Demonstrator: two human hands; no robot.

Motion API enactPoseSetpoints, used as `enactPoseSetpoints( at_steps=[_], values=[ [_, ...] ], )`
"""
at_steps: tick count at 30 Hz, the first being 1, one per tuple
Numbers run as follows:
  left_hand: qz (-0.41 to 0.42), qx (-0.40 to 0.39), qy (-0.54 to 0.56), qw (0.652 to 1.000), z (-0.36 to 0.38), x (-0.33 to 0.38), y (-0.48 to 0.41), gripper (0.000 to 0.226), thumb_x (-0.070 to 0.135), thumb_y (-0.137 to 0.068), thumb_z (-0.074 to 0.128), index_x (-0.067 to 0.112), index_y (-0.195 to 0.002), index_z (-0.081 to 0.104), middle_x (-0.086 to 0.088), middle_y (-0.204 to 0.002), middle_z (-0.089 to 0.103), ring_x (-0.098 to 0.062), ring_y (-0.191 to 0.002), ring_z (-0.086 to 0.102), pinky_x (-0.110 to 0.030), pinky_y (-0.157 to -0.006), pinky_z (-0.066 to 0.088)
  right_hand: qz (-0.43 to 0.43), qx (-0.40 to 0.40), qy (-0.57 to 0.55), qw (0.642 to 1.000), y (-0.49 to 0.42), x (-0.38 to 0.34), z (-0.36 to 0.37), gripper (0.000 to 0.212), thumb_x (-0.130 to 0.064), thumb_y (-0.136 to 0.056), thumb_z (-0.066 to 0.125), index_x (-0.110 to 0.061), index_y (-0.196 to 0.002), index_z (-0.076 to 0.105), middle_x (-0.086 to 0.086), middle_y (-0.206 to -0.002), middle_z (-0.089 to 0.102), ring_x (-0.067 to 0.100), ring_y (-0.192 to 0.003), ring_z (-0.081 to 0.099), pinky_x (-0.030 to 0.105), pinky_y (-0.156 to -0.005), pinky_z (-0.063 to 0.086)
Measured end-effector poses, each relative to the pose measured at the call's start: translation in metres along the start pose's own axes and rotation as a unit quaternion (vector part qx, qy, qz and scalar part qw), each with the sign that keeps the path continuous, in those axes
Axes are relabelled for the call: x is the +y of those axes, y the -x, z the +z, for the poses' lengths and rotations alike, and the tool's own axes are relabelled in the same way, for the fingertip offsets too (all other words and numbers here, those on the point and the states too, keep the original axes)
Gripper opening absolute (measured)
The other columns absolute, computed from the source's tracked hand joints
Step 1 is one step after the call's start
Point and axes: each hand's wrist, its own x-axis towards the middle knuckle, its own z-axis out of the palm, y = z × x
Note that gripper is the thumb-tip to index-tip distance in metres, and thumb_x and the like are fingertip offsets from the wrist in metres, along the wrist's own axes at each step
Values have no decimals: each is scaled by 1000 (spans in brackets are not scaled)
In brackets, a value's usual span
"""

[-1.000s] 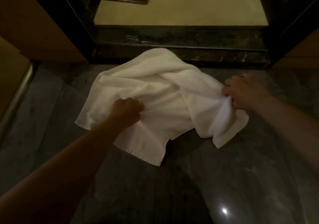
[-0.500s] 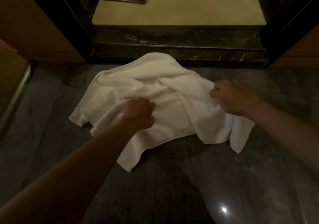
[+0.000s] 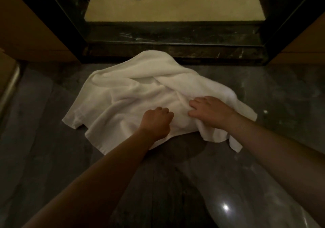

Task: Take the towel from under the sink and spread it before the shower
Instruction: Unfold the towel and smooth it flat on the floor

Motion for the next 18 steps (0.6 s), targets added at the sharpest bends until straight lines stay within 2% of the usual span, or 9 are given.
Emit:
enactPoseSetpoints(
  at_steps=[4,9,13,16,18],
  values=[
    [-5,-30,-13,999,-3,-14,3,25,24,-88,49,21,-110,60,-1,-111,58,-22,-100,57,-32,-74,44,26,7,-15,1000,8,11,1,27,-18,-81,60,-26,-106,55,5,-130,50,24,-109,51,37,-79,45],
    [-54,-71,-23,996,-6,-54,21,22,30,-89,55,24,-109,62,1,-116,60,-19,-107,57,-34,-92,46,28,14,-9,999,20,14,1,30,-17,-71,70,-26,-98,59,6,-128,53,25,-110,53,35,-80,45],
    [-71,-93,-38,992,-7,-83,42,18,35,-87,53,27,-101,63,5,-113,61,-17,-107,57,-33,-89,48,-2,57,-39,998,22,-1,-3,29,-15,-58,80,-22,-80,62,9,-105,64,26,-89,63,32,-65,49],
    [-34,-48,-59,997,-3,-88,56,16,31,-85,61,24,-98,67,1,-109,64,-22,-105,61,-34,-85,51,-65,61,-48,995,17,-25,-5,29,-14,-53,81,-20,-75,63,9,-96,65,26,-80,64,30,-59,49],
    [-28,-125,-88,988,-4,-88,60,24,33,-89,54,26,-110,62,4,-120,59,-19,-115,55,-32,-94,45,-86,57,-52,993,16,-37,-3,28,-14,-55,80,-20,-76,63,8,-95,65,25,-77,64,30,-58,48]
  ],
)
